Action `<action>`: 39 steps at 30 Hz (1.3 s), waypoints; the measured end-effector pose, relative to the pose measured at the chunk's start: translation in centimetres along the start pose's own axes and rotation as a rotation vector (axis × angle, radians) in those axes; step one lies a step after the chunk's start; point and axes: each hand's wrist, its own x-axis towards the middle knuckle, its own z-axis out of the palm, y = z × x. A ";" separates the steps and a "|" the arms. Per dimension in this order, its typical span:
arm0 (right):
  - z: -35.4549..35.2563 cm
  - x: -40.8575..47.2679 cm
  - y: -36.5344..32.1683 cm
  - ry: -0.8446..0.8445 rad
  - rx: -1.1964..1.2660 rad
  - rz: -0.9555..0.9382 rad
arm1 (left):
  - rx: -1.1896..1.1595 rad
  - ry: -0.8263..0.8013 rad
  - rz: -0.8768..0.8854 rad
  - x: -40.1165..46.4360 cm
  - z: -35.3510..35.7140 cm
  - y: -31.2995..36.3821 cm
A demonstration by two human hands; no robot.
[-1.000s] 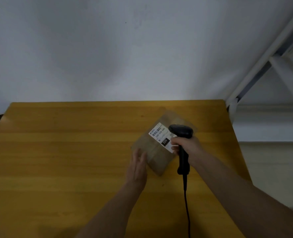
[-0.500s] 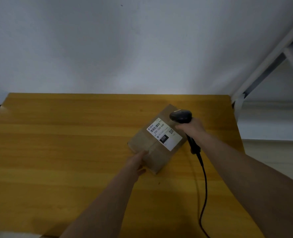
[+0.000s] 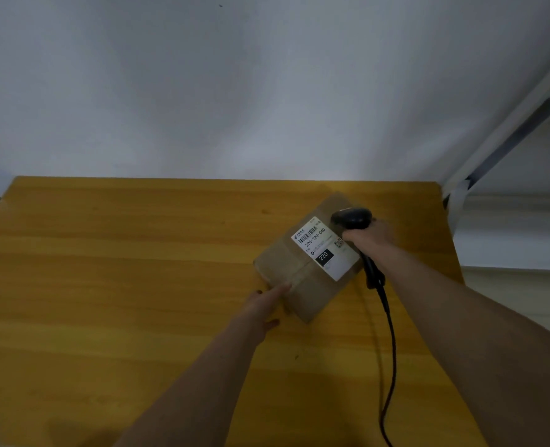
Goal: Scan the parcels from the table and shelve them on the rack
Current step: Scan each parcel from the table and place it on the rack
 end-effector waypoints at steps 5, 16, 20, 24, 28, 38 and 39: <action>-0.6 -1.4 -1.0 -0.016 0.013 0.003 | -0.024 -0.062 0.010 0.1 1.3 0.1; -1.7 -7.2 0.3 -0.069 0.342 -0.019 | -0.160 0.017 0.155 -1.8 -1.3 2.6; -2.7 -11.2 -1.5 -0.100 0.413 -0.110 | -0.188 -0.038 0.184 -3.6 -4.0 5.1; -3.7 -16.2 -4.2 -0.026 0.515 -0.308 | -0.233 -0.094 0.304 -6.7 -5.1 8.6; -4.3 -20.9 -5.7 -0.050 0.506 -0.407 | -0.229 -0.126 0.412 -9.8 -5.7 11.6; -5.4 -27.6 -6.7 0.017 0.449 -0.491 | -0.197 -0.201 0.552 -14.8 -6.8 13.5; -5.5 -28.0 -6.7 0.018 0.459 -0.494 | -0.187 -0.205 0.562 -15.1 -7.0 13.5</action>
